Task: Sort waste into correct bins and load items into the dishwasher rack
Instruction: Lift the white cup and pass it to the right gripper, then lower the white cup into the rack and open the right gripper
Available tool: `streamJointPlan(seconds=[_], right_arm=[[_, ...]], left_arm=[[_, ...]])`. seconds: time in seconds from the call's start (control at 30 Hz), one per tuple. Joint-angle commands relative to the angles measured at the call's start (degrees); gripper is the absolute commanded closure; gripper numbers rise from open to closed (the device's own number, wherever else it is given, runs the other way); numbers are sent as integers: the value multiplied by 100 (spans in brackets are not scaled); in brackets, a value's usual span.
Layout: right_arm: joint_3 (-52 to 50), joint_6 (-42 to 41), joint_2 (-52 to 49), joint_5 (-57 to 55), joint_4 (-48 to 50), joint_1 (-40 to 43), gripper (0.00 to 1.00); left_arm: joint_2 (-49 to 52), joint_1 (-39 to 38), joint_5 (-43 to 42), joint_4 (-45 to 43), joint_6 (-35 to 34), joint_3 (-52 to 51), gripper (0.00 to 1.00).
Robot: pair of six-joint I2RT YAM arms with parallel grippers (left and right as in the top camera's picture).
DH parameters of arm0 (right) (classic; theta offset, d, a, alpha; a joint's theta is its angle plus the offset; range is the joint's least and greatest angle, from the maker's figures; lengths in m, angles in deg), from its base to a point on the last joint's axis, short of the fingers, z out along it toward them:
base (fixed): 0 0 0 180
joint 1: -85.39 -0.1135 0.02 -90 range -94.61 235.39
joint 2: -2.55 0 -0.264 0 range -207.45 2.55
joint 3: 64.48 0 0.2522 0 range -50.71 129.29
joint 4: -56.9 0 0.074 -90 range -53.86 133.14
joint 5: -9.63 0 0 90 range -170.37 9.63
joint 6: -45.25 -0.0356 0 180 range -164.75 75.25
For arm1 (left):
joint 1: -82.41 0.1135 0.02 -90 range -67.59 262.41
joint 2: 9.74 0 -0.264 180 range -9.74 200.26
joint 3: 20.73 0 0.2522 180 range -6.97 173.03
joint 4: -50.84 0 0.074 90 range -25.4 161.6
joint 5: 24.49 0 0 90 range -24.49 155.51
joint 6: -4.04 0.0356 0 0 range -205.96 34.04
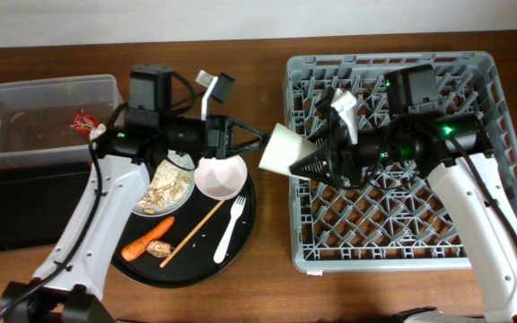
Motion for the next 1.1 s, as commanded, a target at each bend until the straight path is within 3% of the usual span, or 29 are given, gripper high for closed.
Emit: streamJointPlan(seconds=[0.0,0.1,0.2,0.37,0.5,0.63,0.8,0.9,0.97,1.0,1.07], right_arm=[[118,-1014,-2,-1646,-24,96,59],[450,-1738,-2,-2767,-363,756,59],[1010,-1974,-9,-3567,-713,1637,59],[1346,-2673,-284,-4852,-1051,3097,59],[1346,-3270,-1095,-5086,-1058,4144,62],[1346,-3499,-1751,-5235,-920,4607,62],[1346,-3501,-2149,-5351,-769,4616,61],[1346,-3499,-2212,-5359,-754,4614,50],[1346,-3499,-2212,-5318,-734,4614,11],[1346,-3499,-2212,-5316,-730,4616,1],[1346,-3499,-2212,-5302,-730,4614,1]], left_arm=[[31,280,1637,929,645,39,53],[31,380,5029,2916,1106,42,53],[31,380,6378,3705,1104,42,53],[31,380,6384,3742,1102,42,53],[31,380,6384,3746,1102,42,53],[31,380,6384,3746,1102,42,53],[31,380,6384,3757,1102,39,53],[31,380,6384,3764,1102,42,53],[31,380,6384,3764,1102,39,53],[31,380,6384,3764,1102,42,53],[31,380,6384,3764,1102,39,53]])
